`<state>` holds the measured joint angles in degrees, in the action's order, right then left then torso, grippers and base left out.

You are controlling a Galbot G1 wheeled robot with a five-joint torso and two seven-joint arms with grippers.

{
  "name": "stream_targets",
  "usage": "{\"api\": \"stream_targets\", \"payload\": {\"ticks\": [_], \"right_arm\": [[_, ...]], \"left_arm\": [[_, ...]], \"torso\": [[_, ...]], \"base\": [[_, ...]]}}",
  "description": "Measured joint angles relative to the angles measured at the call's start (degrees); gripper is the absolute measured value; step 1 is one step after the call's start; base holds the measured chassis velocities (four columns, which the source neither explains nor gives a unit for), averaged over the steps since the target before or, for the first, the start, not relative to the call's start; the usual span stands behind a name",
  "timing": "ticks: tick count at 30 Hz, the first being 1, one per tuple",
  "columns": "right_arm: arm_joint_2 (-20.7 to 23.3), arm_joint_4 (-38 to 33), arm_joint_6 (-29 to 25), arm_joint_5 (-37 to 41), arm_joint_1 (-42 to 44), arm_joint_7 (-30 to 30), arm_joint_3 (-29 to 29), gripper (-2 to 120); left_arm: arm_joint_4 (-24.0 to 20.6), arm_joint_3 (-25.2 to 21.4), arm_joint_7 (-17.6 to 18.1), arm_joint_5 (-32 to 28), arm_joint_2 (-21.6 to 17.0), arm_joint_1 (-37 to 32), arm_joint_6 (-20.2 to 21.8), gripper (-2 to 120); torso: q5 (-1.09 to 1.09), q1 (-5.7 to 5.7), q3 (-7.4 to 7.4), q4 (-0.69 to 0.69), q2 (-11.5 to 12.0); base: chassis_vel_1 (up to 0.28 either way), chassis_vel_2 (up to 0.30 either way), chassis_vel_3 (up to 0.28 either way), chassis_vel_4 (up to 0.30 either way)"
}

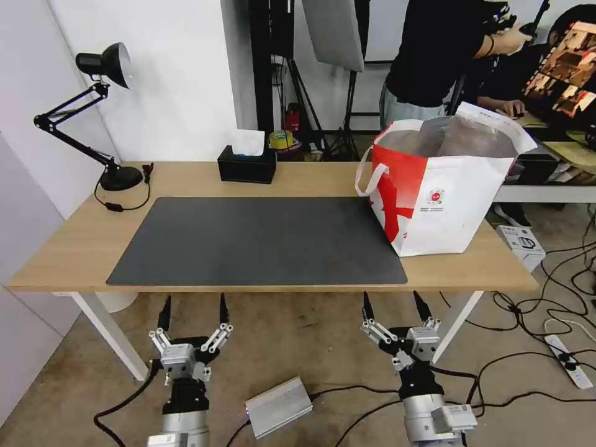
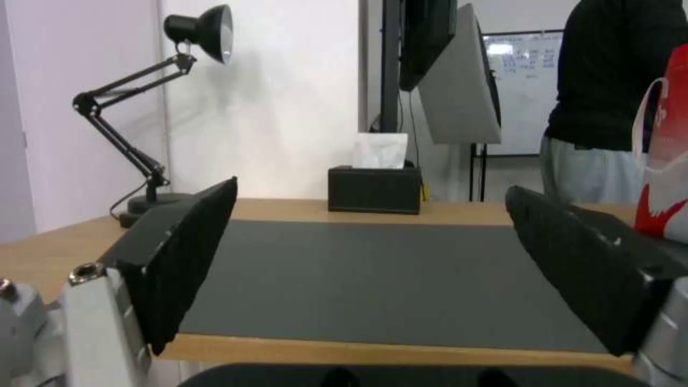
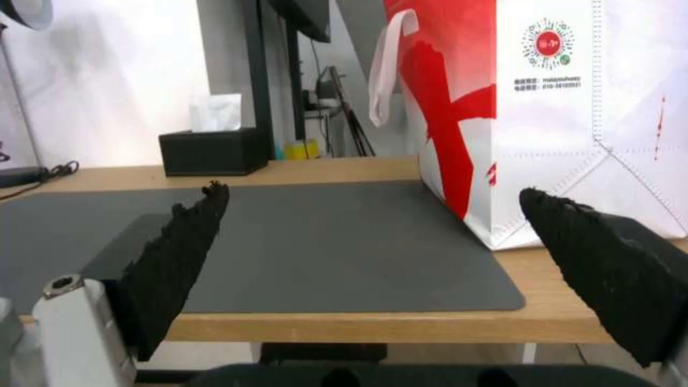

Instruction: Pick up the trash from the table and place it into the takeout bag.

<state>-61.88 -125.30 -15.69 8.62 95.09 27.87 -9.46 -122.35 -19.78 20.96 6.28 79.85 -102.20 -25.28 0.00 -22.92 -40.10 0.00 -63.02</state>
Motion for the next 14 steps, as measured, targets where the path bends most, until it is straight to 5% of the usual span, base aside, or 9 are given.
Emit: {"api": "stream_targets", "payload": {"ticks": [14], "right_arm": [[0.0,0.0,0.0,0.0,0.0,0.0,0.0,100]], "left_arm": [[0.9,-1.1,0.6,-0.7,-1.1,2.1,-0.1,100]], "torso": [[0.0,0.0,0.0,0.0,0.0]], "base": [[0.0,0.0,0.0,0.0]]}}
